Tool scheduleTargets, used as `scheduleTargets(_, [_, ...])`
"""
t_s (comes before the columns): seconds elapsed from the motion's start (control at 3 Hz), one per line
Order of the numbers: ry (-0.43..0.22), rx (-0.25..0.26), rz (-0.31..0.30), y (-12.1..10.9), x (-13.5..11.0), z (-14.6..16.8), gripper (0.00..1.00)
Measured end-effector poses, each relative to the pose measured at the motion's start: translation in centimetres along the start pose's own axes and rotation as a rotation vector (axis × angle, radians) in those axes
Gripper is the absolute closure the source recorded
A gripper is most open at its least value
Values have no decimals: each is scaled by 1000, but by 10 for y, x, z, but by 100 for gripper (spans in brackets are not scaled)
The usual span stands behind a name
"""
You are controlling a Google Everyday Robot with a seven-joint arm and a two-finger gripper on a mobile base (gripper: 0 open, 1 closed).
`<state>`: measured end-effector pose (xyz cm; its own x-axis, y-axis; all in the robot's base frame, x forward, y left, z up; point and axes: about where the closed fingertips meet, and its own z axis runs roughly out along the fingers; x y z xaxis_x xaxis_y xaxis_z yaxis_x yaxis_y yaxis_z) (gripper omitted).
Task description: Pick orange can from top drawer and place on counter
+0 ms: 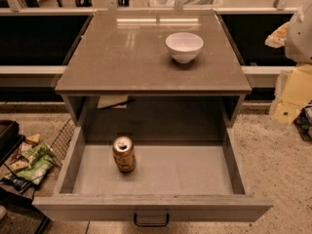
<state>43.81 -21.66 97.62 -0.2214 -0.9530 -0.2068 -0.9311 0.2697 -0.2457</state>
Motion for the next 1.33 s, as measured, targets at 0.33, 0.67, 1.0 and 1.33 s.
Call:
scheduleTargets(0.33, [0,0,0,0,0,0,0])
scheduleTargets(0.67, [-63,-16,17,4,-3,9,0])
scheduleTargets(1.0, [-236,-71,38,15,-15,55,0])
scheduleTargets(1.33, [-432,-121,79,35,-48,104,0])
